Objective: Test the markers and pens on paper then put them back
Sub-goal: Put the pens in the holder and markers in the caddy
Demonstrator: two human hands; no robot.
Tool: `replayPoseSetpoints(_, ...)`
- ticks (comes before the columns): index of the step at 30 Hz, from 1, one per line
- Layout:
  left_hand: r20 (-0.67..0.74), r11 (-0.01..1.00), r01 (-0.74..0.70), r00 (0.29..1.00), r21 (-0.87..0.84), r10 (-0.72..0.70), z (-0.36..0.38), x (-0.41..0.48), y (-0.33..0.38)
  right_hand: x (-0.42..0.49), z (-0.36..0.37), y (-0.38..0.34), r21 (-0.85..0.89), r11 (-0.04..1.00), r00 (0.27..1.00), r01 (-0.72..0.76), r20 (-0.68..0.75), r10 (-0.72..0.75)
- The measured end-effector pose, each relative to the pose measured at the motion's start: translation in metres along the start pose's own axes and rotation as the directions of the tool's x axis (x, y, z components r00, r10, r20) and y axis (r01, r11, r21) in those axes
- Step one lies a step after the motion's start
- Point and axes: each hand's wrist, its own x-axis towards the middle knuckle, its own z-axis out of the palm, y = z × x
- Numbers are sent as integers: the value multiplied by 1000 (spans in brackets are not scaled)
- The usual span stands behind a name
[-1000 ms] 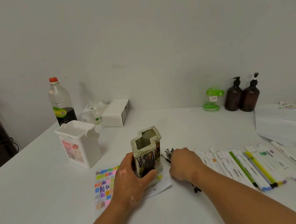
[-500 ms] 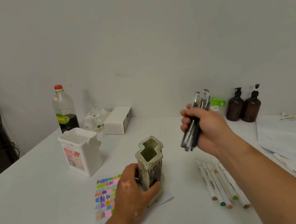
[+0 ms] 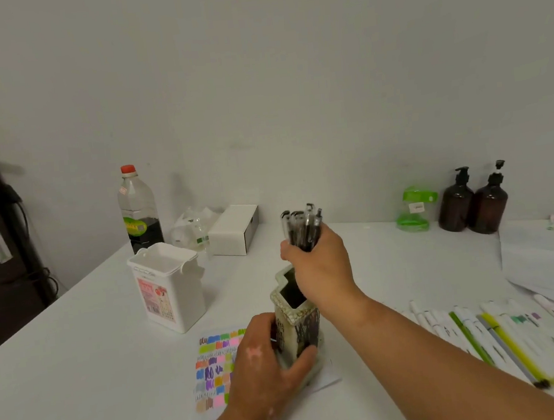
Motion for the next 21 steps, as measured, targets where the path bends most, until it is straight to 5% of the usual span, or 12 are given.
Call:
replayPoseSetpoints(4,-30,1000,-22,999,0,22,1,0,-2,-10,-4,5,-240,970,995,47,97,-24)
replayPoseSetpoints(11,-3,999,-39,999,4,39,-4,2,5,-24,-22,15,-326,940,977,103,212,-34)
replayPoseSetpoints(17,-18,999,-12,1000,36,12,-12,14,24,-40,-76,34,-142,989,983,-42,172,67)
replayPoseSetpoints(21,-26,999,20,999,34,-19,-13,18,30,-52,-109,58,-261,945,970,-195,88,225)
